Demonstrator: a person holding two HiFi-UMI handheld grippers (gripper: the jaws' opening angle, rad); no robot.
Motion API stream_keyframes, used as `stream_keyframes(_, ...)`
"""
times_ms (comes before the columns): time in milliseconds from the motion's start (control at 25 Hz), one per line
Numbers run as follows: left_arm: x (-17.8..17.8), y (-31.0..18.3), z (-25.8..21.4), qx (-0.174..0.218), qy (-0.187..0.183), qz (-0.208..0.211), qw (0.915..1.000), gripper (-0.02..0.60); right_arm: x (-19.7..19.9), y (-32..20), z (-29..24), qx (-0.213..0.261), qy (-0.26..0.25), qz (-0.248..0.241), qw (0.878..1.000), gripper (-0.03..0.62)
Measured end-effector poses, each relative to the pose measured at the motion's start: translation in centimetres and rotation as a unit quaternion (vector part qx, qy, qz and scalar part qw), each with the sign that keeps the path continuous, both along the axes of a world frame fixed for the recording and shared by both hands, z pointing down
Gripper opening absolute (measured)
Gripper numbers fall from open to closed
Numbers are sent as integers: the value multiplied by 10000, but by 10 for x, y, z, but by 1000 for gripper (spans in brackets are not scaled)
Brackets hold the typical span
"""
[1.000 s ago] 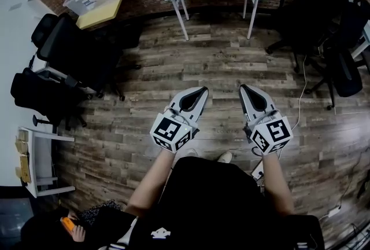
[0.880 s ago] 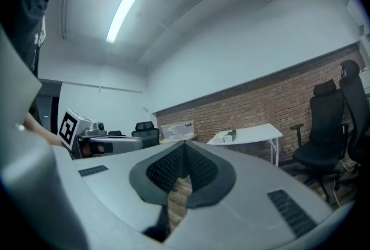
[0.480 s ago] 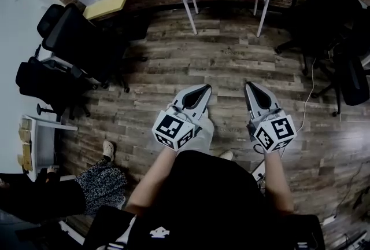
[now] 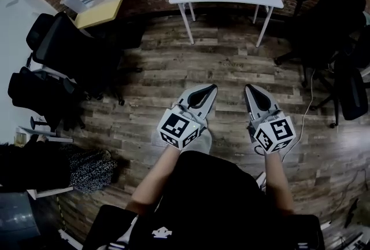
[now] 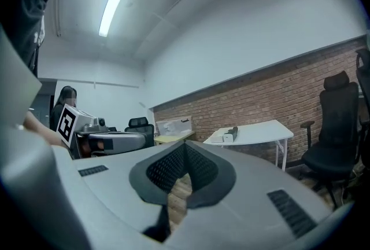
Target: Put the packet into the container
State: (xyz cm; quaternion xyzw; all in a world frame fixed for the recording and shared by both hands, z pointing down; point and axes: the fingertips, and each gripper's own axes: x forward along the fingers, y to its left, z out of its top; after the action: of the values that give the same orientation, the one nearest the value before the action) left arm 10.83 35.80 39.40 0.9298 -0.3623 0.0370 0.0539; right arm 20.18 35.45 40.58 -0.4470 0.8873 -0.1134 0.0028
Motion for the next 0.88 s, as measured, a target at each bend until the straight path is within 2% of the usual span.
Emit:
stream_keyframes(480,-63,-164,-10,-117,173,171,9996,6,-60,-161,-17,-33,152,214,9997,5)
stream_keyframes(640,-84,-191,-10,-107,188,166,9996,7,-79,-192,-21,5,201,226,9995,5)
stream_keyframes(880,-111,-209,-3,-175,280,100,9994,6,-107,-211,-20,-11,272,146,9995,5)
